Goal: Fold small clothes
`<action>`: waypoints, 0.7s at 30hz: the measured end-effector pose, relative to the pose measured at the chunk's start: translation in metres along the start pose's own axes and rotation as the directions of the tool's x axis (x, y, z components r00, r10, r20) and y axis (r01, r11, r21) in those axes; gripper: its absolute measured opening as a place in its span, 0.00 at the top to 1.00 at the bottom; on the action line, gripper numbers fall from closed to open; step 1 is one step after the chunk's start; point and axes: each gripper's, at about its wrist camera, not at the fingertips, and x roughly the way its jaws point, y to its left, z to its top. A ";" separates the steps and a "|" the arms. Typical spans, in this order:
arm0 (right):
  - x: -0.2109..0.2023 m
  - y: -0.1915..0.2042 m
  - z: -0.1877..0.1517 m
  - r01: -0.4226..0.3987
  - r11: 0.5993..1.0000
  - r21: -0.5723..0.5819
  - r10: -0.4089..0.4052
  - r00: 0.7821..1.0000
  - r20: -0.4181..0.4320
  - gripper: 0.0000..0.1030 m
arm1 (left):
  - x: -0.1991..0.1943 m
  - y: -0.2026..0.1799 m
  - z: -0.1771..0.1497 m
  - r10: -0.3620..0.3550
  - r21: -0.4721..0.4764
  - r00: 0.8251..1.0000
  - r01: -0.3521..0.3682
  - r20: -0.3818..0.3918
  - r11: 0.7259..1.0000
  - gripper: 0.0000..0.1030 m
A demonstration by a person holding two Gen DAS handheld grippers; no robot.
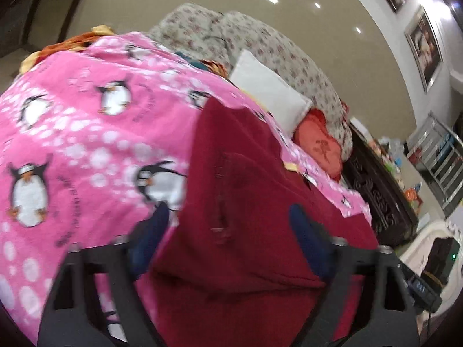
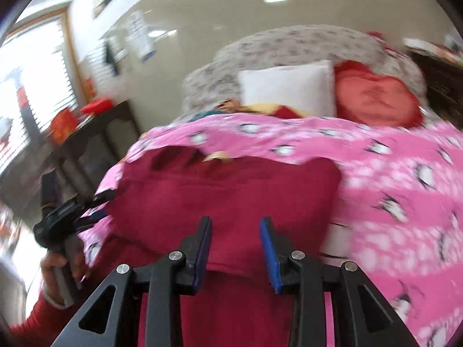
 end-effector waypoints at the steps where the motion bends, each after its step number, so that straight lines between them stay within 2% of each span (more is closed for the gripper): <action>1: 0.000 -0.004 0.000 0.003 1.000 0.002 -0.003 1.000 -0.006 0.70 | 0.005 -0.008 0.000 0.036 0.039 0.999 -0.035 -0.019 0.999 0.56; 2: -0.002 -0.007 0.001 0.012 1.000 -0.007 -0.012 1.000 -0.002 0.72 | 0.010 -0.015 0.001 0.069 0.076 0.997 -0.067 -0.027 0.995 0.67; 4: -0.006 -0.003 0.004 0.034 0.999 -0.037 -0.033 0.999 0.016 0.72 | 0.016 -0.027 0.003 0.123 0.141 0.992 -0.119 -0.026 0.983 0.77; 5: -0.009 -0.004 0.005 0.038 0.998 -0.049 -0.037 0.999 0.023 0.72 | 0.016 -0.032 0.006 0.123 0.151 0.992 -0.118 -0.020 0.981 0.79; 7: -0.007 0.002 0.007 0.045 0.997 -0.070 -0.043 0.999 0.033 0.72 | 0.009 -0.034 0.013 0.108 0.143 0.994 -0.106 -0.003 0.984 0.82; 9: 0.003 0.004 0.004 0.077 0.993 -0.095 -0.077 0.997 0.006 0.72 | -0.002 -0.029 0.022 0.096 0.130 0.995 -0.100 0.038 0.986 0.85; 11: 0.020 -0.005 -0.008 0.116 0.988 -0.105 -0.123 0.990 -0.063 0.73 | -0.006 -0.018 0.026 0.147 0.119 0.985 -0.157 0.089 0.980 0.89; 13: 0.036 -0.016 -0.023 0.118 0.989 -0.086 -0.128 0.985 -0.118 0.72 | 0.002 -0.004 0.023 0.211 0.102 0.973 -0.220 0.090 0.970 0.90; 15: 0.033 -0.016 -0.030 0.115 0.989 -0.092 -0.123 0.989 -0.085 0.72 | 0.013 0.008 0.016 0.225 0.079 0.973 -0.228 0.049 0.970 0.90; 17: 0.025 -0.010 -0.024 0.108 0.989 -0.098 -0.117 0.988 -0.099 0.72 | 0.015 0.016 0.010 0.213 0.058 0.977 -0.215 0.029 0.975 0.91; 21: 0.008 -0.003 -0.010 0.077 0.994 -0.081 -0.081 0.996 -0.045 0.73 | -0.016 0.009 0.011 0.170 0.038 0.981 -0.174 0.090 0.984 0.91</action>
